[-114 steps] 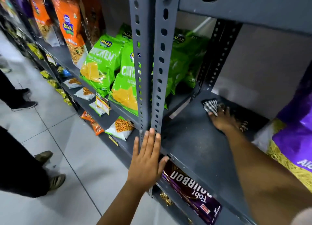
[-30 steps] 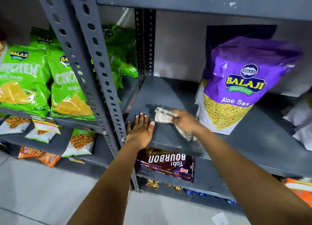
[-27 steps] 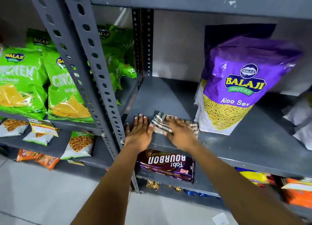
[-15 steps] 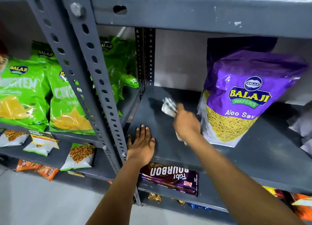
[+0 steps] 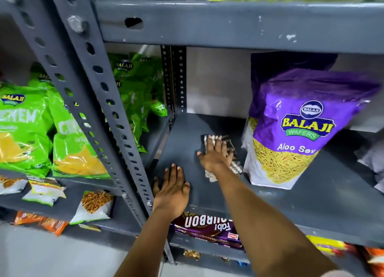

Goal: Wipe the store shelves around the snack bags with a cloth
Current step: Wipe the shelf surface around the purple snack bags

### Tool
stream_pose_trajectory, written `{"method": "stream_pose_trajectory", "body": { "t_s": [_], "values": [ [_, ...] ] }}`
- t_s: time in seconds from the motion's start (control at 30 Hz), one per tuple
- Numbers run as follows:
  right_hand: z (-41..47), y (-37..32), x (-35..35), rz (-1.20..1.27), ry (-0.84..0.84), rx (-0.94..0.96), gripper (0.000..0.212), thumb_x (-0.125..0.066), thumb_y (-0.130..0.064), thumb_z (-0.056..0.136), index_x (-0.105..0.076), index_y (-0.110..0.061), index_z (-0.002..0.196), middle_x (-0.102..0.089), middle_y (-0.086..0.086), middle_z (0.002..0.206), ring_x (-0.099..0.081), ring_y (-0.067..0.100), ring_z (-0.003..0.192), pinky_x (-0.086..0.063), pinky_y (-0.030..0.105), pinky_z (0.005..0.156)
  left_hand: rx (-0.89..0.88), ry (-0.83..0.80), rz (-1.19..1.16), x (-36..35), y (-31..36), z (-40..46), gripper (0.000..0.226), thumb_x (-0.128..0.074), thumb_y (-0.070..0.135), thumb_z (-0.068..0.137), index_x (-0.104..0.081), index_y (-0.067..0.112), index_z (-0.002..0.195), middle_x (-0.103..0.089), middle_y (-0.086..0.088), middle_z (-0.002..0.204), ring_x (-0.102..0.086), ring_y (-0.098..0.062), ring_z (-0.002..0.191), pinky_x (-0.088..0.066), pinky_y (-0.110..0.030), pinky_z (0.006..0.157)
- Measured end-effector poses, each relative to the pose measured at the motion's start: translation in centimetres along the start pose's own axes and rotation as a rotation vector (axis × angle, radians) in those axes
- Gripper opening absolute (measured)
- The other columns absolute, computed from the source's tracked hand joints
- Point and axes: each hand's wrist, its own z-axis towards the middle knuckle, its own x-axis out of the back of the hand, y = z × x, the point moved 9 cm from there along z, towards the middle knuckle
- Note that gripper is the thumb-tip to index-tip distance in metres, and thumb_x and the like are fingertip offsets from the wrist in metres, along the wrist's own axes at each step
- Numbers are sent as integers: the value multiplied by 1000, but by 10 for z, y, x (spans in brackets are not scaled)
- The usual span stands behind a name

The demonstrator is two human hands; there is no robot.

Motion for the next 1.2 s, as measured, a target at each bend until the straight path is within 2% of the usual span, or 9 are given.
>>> {"method": "stream_pose_trajectory", "body": {
  "t_s": [0.3,0.63,0.7,0.8,0.9,0.97,1.03,1.07,1.2],
  "values": [
    [-68,-1,-27,1,-49,60,57,-22,-34,98,9,-23,145,19,6,156,18,26,143,12,50,115,-8,45,39,0,2,-3,56,-12,33,99,7,15,149,15,-1,158,14,-17,146,7,-46,117],
    [-155,59,-25,-108,55,178,71,-38,-49,91,7,-34,144,8,-2,159,9,19,145,7,44,117,-10,96,72,0,2,-5,56,-11,33,99,10,16,148,15,-1,158,13,-17,146,6,-46,118],
    [-165,84,-19,-150,130,172,77,-49,-40,87,0,-32,145,-3,-3,159,-2,20,146,-1,44,118,-4,90,70,-1,3,-5,56,-11,33,99,9,16,148,15,-2,158,13,-17,146,7,-46,118],
    [-179,125,-2,-276,277,126,92,-80,-35,51,-38,-24,132,-58,-2,133,-56,20,121,-44,47,98,20,109,46,0,3,-6,56,-12,33,99,7,15,149,12,-3,159,11,-18,146,7,-46,118],
    [-187,179,17,-321,330,-9,97,-85,-23,31,-47,-25,120,-71,-4,114,-68,18,101,-56,45,79,60,173,13,-1,16,-18,57,-15,30,99,0,8,149,5,-10,159,5,-23,147,3,-44,118],
    [-194,210,32,-329,330,-53,81,-80,-19,46,-51,-22,121,-69,1,118,-66,24,105,-54,49,83,53,210,-11,-5,35,-27,57,-15,30,99,-5,4,148,1,-13,159,2,-26,147,1,-44,119],
    [-209,228,61,-241,401,-111,54,-49,-20,72,-52,-19,126,-61,8,129,-59,31,115,-49,48,92,12,216,-40,-12,60,-34,59,-11,33,97,-7,4,148,0,-14,159,1,-26,147,3,-43,118],
    [-212,237,74,-196,397,-159,54,-39,-15,75,-50,-20,128,-58,11,132,-56,33,117,-48,45,93,-12,220,-54,-15,73,-38,60,-9,34,95,-8,5,148,1,-14,159,2,-25,147,3,-42,118],
    [-197,248,100,113,416,-270,56,-45,2,78,-54,-31,123,-66,18,116,-61,37,105,-50,39,82,-67,264,-85,-18,120,-44,63,-8,34,93,-12,5,148,1,-12,159,2,-25,147,6,-42,118]
  ]
}}
